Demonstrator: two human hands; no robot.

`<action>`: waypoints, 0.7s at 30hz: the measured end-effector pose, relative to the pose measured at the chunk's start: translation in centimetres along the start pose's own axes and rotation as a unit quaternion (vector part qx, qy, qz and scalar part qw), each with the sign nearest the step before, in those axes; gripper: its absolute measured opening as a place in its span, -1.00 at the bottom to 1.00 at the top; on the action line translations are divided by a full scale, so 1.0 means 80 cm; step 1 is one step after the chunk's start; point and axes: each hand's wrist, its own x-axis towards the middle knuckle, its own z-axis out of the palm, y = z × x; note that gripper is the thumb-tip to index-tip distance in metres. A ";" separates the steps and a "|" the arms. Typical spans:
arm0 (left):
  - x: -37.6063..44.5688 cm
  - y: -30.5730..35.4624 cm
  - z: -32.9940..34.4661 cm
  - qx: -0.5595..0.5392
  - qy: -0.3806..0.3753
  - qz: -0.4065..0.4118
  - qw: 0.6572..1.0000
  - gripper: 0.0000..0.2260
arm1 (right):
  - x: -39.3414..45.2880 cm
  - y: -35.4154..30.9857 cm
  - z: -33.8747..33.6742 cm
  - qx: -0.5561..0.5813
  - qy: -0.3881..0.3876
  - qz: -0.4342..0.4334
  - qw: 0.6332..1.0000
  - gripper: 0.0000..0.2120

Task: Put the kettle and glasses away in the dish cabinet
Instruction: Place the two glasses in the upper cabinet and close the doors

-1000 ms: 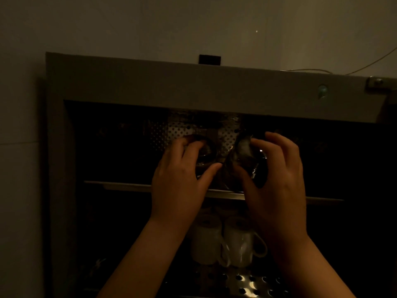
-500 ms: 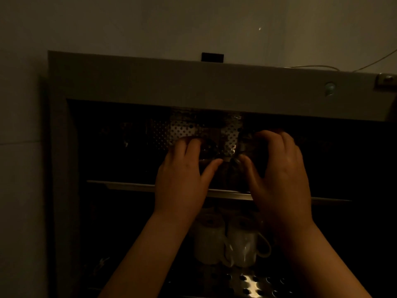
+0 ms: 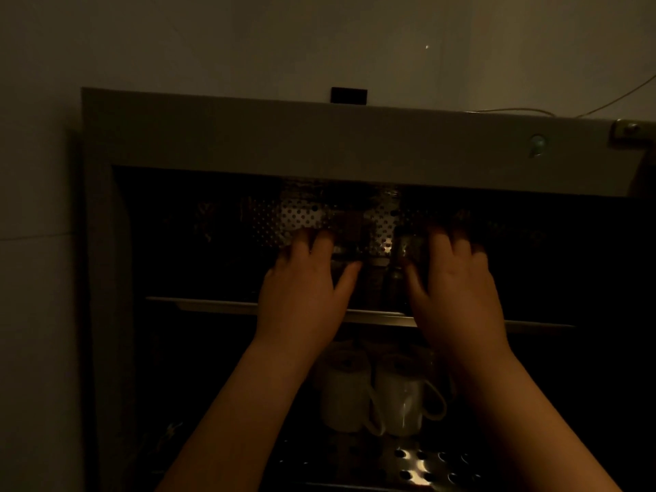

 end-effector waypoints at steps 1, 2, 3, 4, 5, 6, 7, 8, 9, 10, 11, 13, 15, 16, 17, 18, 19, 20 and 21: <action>0.000 0.000 -0.001 -0.001 -0.003 0.001 1.000 -0.57 | 0.000 0.000 -0.001 0.002 -0.001 -0.002 1.000 -0.50; 0.000 0.000 -0.002 -0.001 -0.006 0.002 1.000 -0.56 | -0.001 0.000 -0.002 0.005 -0.003 -0.002 1.000 -0.49; -0.002 0.000 -0.003 0.001 -0.008 0.004 1.000 -0.55 | -0.004 0.000 -0.003 0.013 -0.007 -0.002 1.000 -0.48; -0.005 0.000 -0.003 0.009 -0.006 0.010 1.000 -0.52 | -0.009 0.000 -0.005 0.023 -0.008 -0.004 1.000 -0.47; -0.010 -0.001 -0.004 0.023 -0.001 0.021 1.000 -0.48 | -0.016 0.000 -0.007 0.033 -0.004 -0.006 0.999 -0.46; -0.017 -0.001 -0.004 0.037 0.007 0.033 0.999 -0.45 | -0.026 -0.001 -0.009 0.046 0.004 -0.007 0.999 -0.45; -0.027 0.000 -0.003 0.049 0.014 0.042 0.998 -0.42 | -0.036 -0.002 -0.010 0.060 0.015 -0.010 0.998 -0.45; -0.038 0.001 -0.003 0.062 0.021 0.051 0.997 -0.40 | -0.047 -0.002 -0.011 0.069 0.024 -0.014 0.997 -0.46; -0.049 0.004 -0.001 0.080 0.027 0.061 0.995 -0.40 | -0.056 -0.003 -0.011 0.071 0.027 -0.021 0.997 -0.48; -0.059 0.006 0.001 0.101 0.032 0.071 0.992 -0.40 | -0.064 -0.004 -0.010 0.067 0.022 -0.028 0.997 -0.49; -0.066 0.009 0.003 0.118 0.033 0.079 0.989 -0.40 | -0.069 -0.004 -0.008 0.059 0.014 -0.033 0.998 -0.51; -0.075 0.010 0.009 0.139 0.028 0.089 0.986 -0.40 | -0.074 -0.003 -0.006 0.043 -0.002 -0.037 0.998 -0.53; -0.077 0.010 0.010 0.151 0.026 0.090 0.984 -0.40 | -0.074 -0.003 -0.005 0.036 -0.011 -0.033 0.999 -0.54; -0.077 0.009 0.010 0.156 0.026 0.089 0.983 -0.41 | -0.074 -0.003 -0.005 0.033 -0.012 -0.032 0.999 -0.54; -0.077 0.009 0.009 0.160 0.023 0.088 0.983 -0.41 | -0.074 -0.003 -0.004 0.028 -0.011 -0.034 0.999 -0.55; -0.077 0.009 0.008 0.162 0.018 0.088 0.983 -0.42 | -0.074 -0.003 -0.004 0.024 -0.008 -0.037 0.999 -0.56; -0.077 0.009 0.007 0.162 0.012 0.088 0.983 -0.42 | -0.074 -0.003 -0.003 0.022 -0.006 -0.040 0.999 -0.57; -0.076 0.010 0.006 0.159 0.007 0.087 0.983 -0.42 | -0.074 -0.004 -0.003 0.020 -0.003 -0.043 0.999 -0.58; -0.076 0.010 0.006 0.155 0.001 0.085 0.984 -0.42 | -0.074 -0.004 -0.002 0.016 0.001 -0.045 0.999 -0.60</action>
